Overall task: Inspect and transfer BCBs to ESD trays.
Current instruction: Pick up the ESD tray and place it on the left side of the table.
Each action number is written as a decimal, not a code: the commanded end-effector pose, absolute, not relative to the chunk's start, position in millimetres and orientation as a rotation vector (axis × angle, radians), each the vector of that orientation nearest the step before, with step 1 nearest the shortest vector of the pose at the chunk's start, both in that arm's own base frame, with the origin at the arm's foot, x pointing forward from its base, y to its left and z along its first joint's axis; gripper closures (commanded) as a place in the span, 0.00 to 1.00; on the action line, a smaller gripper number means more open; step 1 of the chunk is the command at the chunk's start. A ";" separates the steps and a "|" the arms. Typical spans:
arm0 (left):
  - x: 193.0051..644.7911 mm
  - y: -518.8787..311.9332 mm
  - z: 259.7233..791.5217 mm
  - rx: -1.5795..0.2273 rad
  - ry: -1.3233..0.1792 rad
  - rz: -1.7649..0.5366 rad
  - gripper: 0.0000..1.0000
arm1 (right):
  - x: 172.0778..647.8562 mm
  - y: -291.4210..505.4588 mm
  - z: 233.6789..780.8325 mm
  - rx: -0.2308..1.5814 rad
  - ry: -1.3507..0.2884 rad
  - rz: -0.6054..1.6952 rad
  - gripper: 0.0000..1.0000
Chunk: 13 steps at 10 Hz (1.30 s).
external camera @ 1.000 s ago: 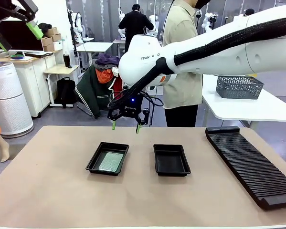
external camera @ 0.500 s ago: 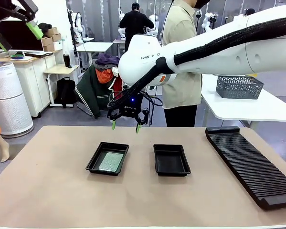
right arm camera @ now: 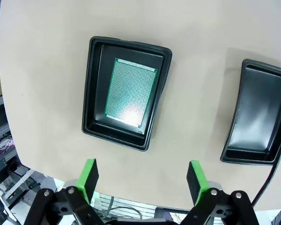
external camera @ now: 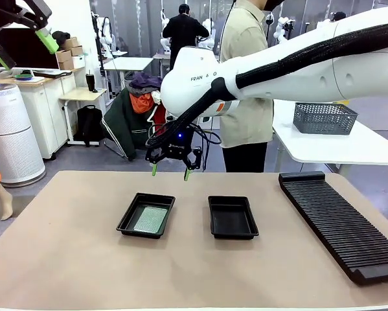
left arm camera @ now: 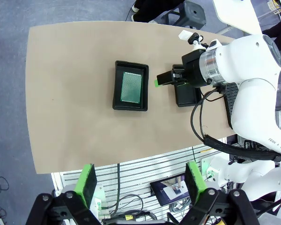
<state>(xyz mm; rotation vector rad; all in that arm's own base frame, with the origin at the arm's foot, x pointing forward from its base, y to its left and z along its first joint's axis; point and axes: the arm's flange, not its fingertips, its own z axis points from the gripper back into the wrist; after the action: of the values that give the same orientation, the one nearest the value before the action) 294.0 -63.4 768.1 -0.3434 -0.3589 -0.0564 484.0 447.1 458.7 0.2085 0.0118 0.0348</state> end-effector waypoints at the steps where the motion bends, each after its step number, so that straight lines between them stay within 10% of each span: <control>1: 294.1 -62.9 766.6 -0.345 -0.357 -0.057 0.00 | 483.5 446.8 457.9 0.211 0.005 0.044 0.00; 13: 418.9 -123.1 641.4 -0.239 -0.077 -0.114 0.00 | 423.2 343.5 493.4 0.500 -0.043 0.047 0.00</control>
<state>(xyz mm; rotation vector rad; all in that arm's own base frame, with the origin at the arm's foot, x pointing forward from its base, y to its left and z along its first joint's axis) 411.6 -118.6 647.9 -0.2640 -0.0893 -0.1005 439.1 361.9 502.5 0.4407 -0.0304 0.0395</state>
